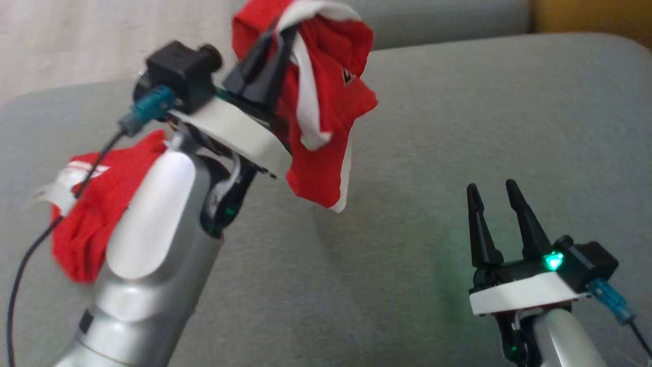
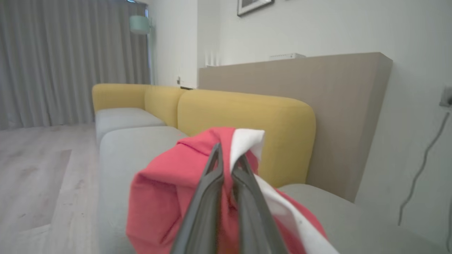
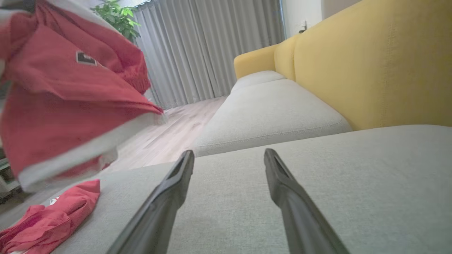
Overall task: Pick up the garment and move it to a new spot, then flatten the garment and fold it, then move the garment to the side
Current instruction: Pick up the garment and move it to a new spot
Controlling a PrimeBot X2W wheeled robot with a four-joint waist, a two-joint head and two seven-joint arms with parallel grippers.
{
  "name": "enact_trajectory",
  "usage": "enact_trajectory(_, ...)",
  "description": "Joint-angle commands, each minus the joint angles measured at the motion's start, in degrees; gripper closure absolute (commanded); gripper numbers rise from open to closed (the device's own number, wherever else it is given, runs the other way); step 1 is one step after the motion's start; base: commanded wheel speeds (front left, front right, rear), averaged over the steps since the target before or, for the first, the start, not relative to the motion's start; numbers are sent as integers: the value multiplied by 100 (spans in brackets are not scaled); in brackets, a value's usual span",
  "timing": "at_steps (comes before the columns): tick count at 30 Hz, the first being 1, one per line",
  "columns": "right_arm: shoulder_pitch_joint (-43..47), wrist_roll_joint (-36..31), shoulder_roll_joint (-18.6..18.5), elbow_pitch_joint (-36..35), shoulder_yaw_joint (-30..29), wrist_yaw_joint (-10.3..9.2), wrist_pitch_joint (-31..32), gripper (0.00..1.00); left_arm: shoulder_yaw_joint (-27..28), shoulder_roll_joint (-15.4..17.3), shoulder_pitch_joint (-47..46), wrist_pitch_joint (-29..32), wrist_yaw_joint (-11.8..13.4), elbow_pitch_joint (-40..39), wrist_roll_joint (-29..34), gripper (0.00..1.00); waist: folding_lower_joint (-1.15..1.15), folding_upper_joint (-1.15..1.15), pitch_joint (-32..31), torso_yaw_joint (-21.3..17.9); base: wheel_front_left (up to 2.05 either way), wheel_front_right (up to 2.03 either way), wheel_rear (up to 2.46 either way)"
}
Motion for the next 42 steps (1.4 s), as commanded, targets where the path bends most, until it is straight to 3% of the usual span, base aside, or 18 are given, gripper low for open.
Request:
enact_trajectory(1,-248,64,-30,-252,144,44,-61,0,92,130,-154,74,56,-203,31,100,0,0,198,-446,0,0,0)
enact_trajectory(11,-490,428,-30,-510,349,44,-61,0,-303,174,-368,223,41,582,266,100,0,0,744,-1648,0,0,0)
enact_trajectory(13,-504,509,-30,-524,363,44,-61,0,-295,162,-448,122,53,868,285,0,0,0,809,-1799,0,0,0)
enact_trajectory(17,-530,586,-30,-552,380,44,-61,0,-179,245,-703,-312,238,1446,499,0,0,0,881,-1939,0,0,0)
enact_trajectory(21,-511,581,-30,-579,311,44,-61,0,-7,211,-890,-846,362,1822,514,0,0,0,894,-1819,0,0,0)
enact_trajectory(33,-410,256,-30,-476,72,44,-61,0,105,399,-422,-1923,393,1811,518,0,0,0,553,-744,0,0,0)
enact_trajectory(42,-181,37,-30,-363,-298,44,-61,0,238,506,985,-2321,885,1198,512,0,0,0,178,107,0,0,0)
